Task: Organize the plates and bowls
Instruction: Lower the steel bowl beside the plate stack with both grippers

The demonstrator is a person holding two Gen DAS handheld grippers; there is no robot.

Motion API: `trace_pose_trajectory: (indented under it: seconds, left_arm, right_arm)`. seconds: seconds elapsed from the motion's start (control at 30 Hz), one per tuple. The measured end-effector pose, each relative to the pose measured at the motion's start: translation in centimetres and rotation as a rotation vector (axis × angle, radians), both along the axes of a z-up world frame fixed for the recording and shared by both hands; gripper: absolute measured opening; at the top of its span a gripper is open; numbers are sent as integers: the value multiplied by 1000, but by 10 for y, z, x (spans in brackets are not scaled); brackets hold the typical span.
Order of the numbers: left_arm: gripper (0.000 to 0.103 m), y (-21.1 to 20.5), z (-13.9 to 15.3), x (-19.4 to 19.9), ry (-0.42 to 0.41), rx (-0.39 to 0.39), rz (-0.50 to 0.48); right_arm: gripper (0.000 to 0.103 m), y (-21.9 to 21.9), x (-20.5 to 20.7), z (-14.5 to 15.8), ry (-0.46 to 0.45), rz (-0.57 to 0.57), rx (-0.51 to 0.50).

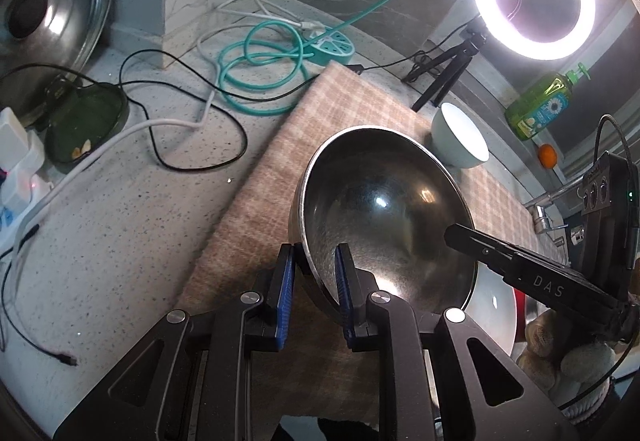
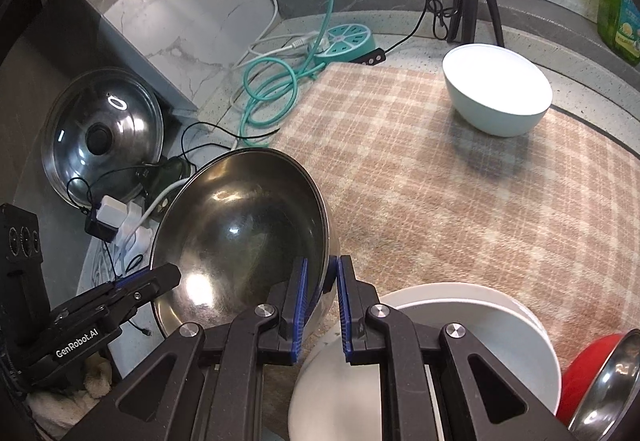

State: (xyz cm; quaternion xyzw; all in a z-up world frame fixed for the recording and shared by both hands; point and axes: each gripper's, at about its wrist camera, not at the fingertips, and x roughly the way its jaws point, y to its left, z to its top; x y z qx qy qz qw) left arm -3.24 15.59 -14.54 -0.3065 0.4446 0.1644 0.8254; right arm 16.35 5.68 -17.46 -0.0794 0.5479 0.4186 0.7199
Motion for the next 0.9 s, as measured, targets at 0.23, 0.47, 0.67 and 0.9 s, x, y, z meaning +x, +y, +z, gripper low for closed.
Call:
trace_pose_trajectory:
  seconds: [0.23,0.47,0.67,0.9]
  left_arm:
    - [18,5,-12,-9,22,-17,19]
    - [18,8,-20,-13,31,-31,33]
    - [18,10,-26,-17,34,-53,41]
    - [18,10,-28,-19,33,-65,51]
  right_arm:
    - [13,9,-8,-15,13,18,-26]
    - [13,15,-11,-22,17,30,-38]
    - [13,18,-11,-25,19,40,-45]
    - [13,21,-11,-26,22,49,-47]
